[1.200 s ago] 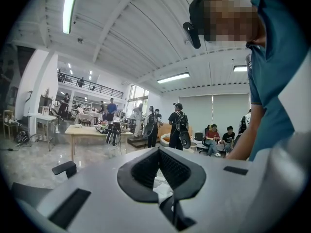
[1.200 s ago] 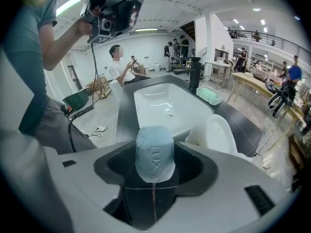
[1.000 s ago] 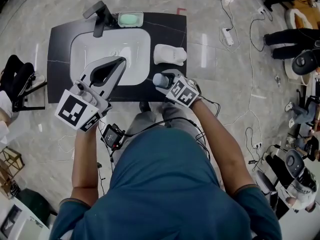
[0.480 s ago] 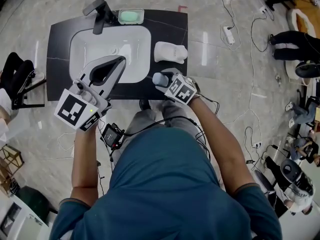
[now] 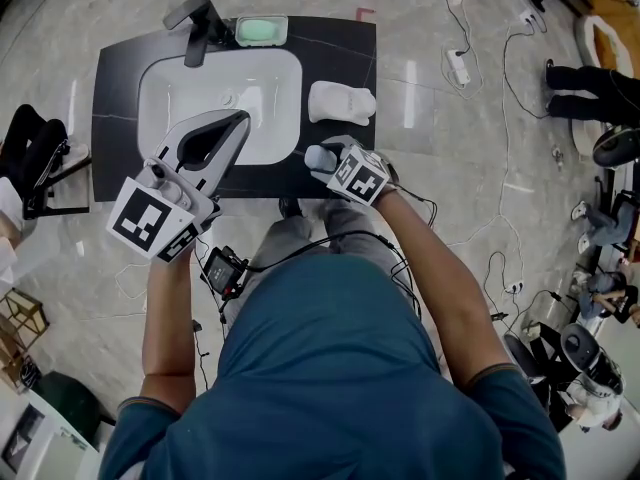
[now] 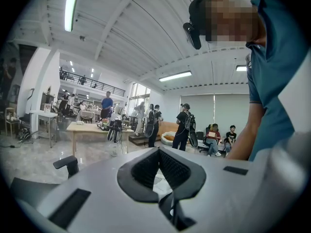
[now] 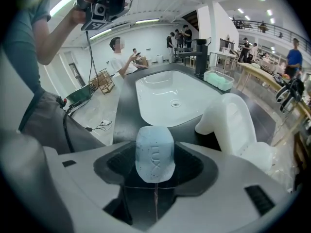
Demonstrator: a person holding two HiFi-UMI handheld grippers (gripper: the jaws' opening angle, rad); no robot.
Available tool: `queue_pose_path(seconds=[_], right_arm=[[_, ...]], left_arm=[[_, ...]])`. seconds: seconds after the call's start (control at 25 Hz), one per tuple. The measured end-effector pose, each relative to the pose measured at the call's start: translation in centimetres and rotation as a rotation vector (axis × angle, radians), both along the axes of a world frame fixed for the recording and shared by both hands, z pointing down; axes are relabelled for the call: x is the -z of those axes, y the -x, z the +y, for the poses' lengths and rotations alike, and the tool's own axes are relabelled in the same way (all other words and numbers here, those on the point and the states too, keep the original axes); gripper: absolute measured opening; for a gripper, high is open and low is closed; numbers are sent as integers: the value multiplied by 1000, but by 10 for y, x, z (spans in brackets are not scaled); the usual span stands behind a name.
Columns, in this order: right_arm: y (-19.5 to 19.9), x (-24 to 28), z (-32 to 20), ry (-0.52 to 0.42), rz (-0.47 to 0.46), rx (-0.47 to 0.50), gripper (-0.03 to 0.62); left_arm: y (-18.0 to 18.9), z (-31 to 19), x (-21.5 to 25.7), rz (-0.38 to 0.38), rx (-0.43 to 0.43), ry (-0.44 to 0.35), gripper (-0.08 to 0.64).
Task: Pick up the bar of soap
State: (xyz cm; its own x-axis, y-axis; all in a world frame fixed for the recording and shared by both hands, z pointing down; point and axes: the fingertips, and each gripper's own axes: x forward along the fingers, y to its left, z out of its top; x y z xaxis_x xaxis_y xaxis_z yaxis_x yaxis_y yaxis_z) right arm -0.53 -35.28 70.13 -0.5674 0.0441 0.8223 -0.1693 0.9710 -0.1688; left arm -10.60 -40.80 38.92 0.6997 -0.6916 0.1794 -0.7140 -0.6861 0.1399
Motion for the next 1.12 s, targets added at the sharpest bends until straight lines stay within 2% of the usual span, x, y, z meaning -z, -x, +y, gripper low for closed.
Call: queue_pose_path(seconds=[0.56, 0.8, 1.12], right_arm=[[2, -8, 3, 1, 40, 56, 262], [1, 2, 5, -1, 9, 66, 262], [-2, 34, -5, -62, -33, 26, 261]], left_arm=[[2, -5, 2, -1, -9, -8, 3], [3, -4, 6, -1, -13, -19, 3], [-5, -2, 16, 2, -33, -41, 3]])
